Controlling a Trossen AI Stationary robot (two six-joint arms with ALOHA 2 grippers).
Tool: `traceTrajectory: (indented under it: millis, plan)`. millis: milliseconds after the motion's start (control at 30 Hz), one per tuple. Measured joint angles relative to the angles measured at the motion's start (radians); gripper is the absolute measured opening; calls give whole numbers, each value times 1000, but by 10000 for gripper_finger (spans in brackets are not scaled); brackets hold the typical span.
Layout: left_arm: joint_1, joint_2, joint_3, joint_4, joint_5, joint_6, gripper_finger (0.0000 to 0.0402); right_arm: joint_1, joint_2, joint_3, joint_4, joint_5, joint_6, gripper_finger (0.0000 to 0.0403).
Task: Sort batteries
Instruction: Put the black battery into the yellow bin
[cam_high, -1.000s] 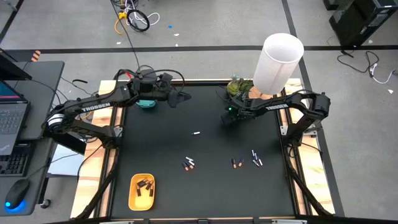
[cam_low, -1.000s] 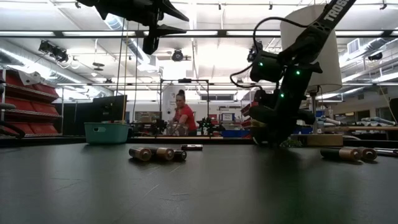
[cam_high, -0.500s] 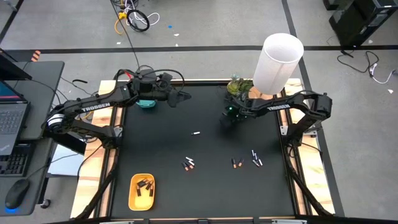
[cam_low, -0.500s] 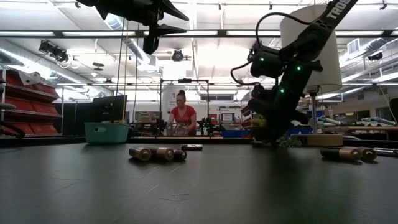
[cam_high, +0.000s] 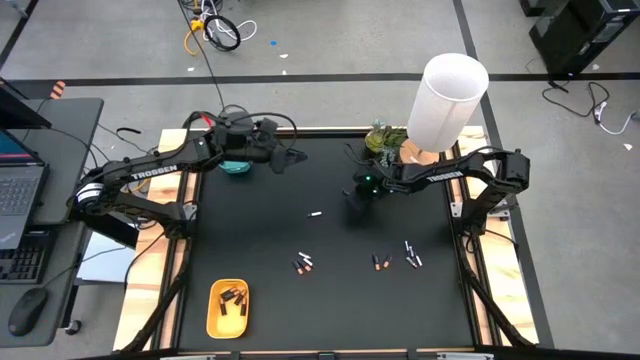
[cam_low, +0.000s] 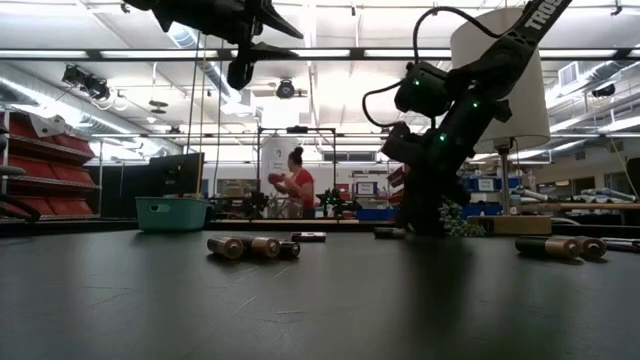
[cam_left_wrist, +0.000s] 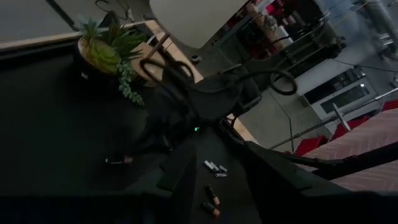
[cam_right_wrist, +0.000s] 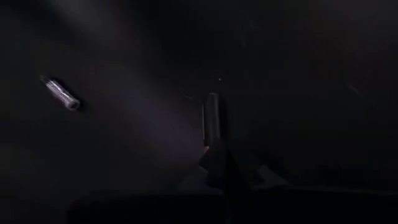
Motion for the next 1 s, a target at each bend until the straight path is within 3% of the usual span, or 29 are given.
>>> traceTrajectory:
  millis: [267,400,667,867,1000]
  plan:
    - [0,0,0,-27,0,19,147,23,-1,2,28,49,0,12]
    - [0,0,0,-26,0,19,147,54,-2,2,42,60,-45,47]
    - [0,0,0,-25,1,19,147,63,10,-10,45,250,-134,128]
    - [0,0,0,-23,1,18,147,16,93,-9,116,145,-113,136]
    - [0,0,0,-22,9,15,147,26,93,-10,119,173,-79,125]
